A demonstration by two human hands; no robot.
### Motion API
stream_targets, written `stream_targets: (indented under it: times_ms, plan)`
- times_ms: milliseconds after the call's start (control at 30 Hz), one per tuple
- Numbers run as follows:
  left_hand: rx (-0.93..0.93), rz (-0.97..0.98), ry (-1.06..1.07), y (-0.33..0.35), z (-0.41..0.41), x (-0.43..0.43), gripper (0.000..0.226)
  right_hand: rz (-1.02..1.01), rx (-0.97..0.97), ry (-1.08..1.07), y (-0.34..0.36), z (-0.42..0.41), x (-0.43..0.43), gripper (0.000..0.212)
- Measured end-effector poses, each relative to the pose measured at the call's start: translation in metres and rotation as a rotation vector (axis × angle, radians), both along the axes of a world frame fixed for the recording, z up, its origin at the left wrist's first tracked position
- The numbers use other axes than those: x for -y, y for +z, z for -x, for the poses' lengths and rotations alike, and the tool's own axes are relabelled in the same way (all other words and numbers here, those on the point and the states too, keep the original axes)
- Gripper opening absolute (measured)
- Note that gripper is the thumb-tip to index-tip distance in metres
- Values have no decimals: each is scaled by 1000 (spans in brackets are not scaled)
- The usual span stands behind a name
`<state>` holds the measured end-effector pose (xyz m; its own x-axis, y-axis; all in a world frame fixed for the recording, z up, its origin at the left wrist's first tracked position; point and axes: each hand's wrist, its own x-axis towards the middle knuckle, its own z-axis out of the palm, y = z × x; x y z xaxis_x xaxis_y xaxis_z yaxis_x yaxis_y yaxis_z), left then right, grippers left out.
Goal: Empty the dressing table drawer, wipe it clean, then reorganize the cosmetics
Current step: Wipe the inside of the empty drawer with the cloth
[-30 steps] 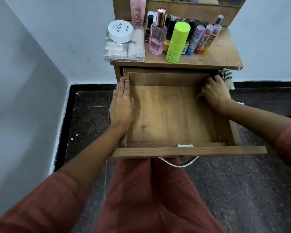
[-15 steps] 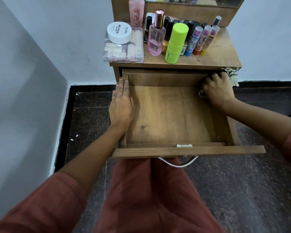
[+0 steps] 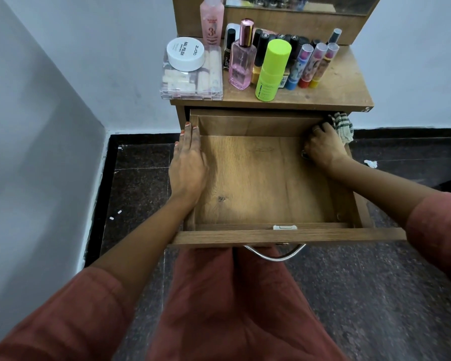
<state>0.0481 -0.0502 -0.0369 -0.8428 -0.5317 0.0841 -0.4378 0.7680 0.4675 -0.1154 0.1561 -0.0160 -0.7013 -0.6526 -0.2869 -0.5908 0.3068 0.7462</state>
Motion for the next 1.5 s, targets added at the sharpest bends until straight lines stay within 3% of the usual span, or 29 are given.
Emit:
stream_targets:
  times_ms: [133, 267, 400, 600, 767, 900, 1000, 1333, 1500]
  plan:
    - [7, -3, -1, 2, 0, 0, 50, 67, 35, -33, 1, -5, 2, 29]
    - [8, -8, -2, 2, 0, -1, 51, 315, 122, -141, -3, -18, -1, 26]
    - [4, -12, -1, 2, 1, 0, 51, 878, 243, -288, -7, -36, 3, 33]
    - [0, -18, -2, 2, 0, -1, 51, 1711, 151, -483, 10, -42, 24, 41]
    - [1, -19, -5, 2, 1, 0, 51, 2070, 213, -772, 8, -47, 40, 35]
    - [-4, -25, 6, 2, 1, -1, 51, 2435, 61, -1060, -2, -31, 41, 35]
    - [10, -33, 4, 2, 1, -1, 51, 2417, 19, -1160, -3, -23, 47, 36]
    - [-9, -34, -1, -1, 1, 0, 51, 2502, 263, -1284, -4, -33, 94, 58]
    - [2, -46, -2, 0, 2, 1, 51, 2329, 492, -1132, -13, -68, 150, 40]
